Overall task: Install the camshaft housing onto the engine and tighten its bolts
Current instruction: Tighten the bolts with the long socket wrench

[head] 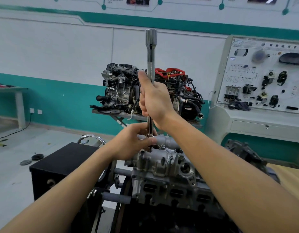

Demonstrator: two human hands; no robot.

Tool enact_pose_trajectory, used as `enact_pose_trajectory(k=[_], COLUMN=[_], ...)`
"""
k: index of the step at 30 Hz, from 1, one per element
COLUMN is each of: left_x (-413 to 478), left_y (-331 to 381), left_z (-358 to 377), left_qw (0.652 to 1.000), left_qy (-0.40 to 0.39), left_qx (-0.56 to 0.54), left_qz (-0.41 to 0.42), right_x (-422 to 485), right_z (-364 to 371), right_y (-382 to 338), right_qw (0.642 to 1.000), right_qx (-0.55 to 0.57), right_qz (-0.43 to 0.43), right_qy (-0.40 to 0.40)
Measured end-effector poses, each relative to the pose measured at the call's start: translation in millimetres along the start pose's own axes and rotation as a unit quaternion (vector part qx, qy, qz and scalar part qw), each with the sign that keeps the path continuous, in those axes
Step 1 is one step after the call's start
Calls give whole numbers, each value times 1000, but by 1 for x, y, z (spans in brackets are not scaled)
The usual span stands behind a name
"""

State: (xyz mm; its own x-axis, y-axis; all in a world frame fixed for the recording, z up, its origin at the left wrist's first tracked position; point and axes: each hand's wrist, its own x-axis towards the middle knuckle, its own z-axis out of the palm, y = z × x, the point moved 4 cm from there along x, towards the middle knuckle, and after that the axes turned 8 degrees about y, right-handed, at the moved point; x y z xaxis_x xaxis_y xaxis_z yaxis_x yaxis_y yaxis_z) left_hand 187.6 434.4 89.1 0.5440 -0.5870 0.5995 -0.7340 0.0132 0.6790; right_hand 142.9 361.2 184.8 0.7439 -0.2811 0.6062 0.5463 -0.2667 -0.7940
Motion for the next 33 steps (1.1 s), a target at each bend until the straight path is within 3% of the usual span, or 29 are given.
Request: enact_pose_trajectory(k=[13, 33], left_x=[-8, -11], left_y=[-5, -23], left_z=[-8, -8], left_qw=[998, 995], left_qy=[16, 70], left_qx=[-42, -66], left_qz=[-38, -28], right_x=[5, 8], right_z=[7, 12], right_y=[3, 5], right_qw=[999, 999], right_qx=[5, 47], right_qz=[3, -10], right_qy=[47, 23])
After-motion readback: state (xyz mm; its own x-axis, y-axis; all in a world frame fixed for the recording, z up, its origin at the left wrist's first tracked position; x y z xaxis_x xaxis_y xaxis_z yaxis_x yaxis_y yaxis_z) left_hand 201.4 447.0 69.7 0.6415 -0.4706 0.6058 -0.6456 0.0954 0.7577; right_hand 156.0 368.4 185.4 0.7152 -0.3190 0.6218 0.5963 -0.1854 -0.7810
